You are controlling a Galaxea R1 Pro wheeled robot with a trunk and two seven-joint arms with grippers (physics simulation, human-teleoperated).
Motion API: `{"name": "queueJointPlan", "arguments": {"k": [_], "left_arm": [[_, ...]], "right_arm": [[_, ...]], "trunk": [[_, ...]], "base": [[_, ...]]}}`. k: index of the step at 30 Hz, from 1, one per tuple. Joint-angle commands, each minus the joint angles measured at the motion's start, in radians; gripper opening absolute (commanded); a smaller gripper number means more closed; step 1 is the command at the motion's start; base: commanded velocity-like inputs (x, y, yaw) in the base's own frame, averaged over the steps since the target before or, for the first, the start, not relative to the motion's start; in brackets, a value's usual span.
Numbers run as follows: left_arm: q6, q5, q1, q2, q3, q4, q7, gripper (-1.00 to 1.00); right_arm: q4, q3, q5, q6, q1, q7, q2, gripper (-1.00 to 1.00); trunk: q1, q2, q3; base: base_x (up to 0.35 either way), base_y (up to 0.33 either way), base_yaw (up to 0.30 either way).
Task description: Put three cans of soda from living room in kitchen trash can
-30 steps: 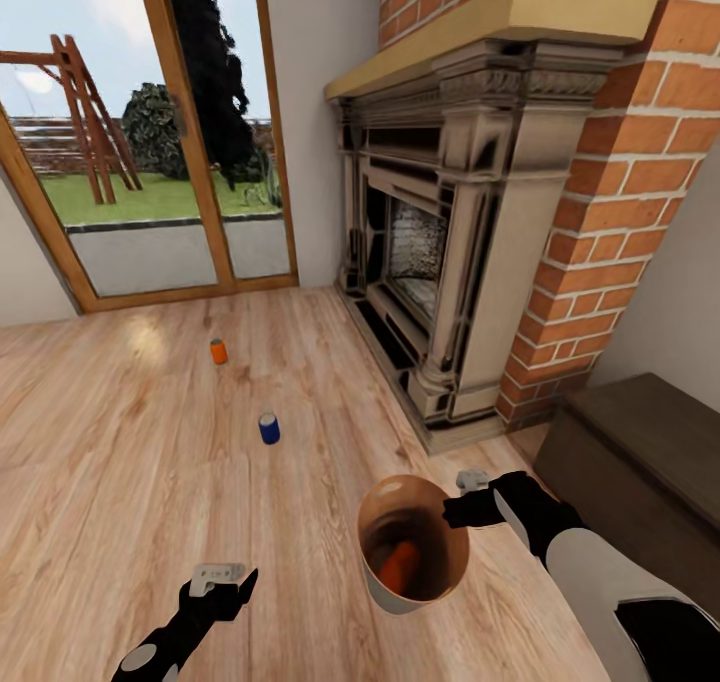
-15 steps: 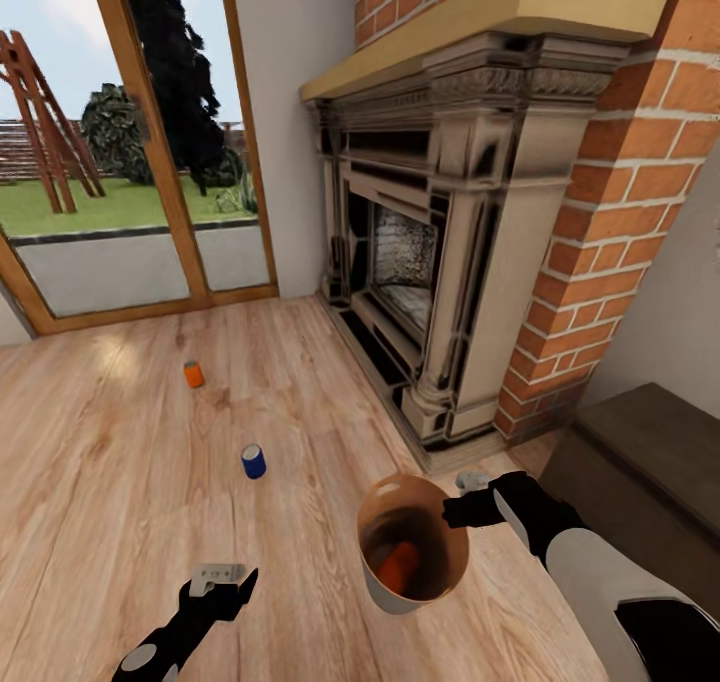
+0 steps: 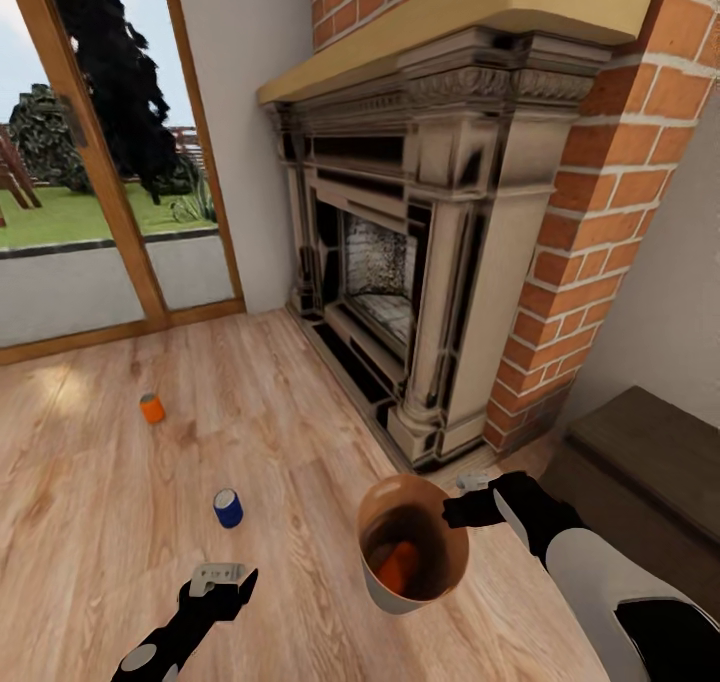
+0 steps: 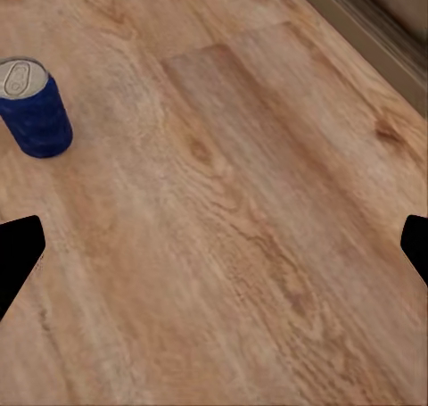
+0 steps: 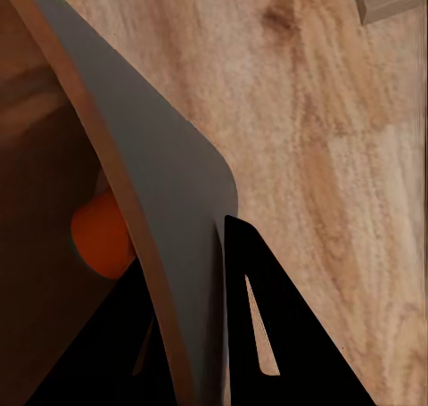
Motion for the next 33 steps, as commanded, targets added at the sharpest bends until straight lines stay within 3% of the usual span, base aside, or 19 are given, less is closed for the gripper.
{"name": "queueJointPlan", "arguments": {"k": [1, 8, 33], "left_arm": [[0.000, 0.000, 0.000, 0.000, 0.000, 0.000, 0.000, 1.00], [0.000, 0.000, 0.000, 0.000, 0.000, 0.000, 0.000, 1.00], [0.000, 0.000, 0.000, 0.000, 0.000, 0.000, 0.000, 1.00]], "right_arm": [[0.000, -0.005, -0.021, 0.005, 0.000, 0.006, 0.000, -1.00], [0.000, -0.004, -0.021, 0.006, 0.000, 0.006, 0.000, -1.00], [0.001, -0.002, -0.021, 0.002, 0.000, 0.003, 0.003, -1.00]], "trunk": [[0.000, 0.000, 0.001], [0.000, 0.000, 0.005], [0.000, 0.000, 0.006]], "base": [[0.306, 0.188, -0.228], [0.304, 0.189, -0.184], [0.295, 0.198, -0.006]]}}
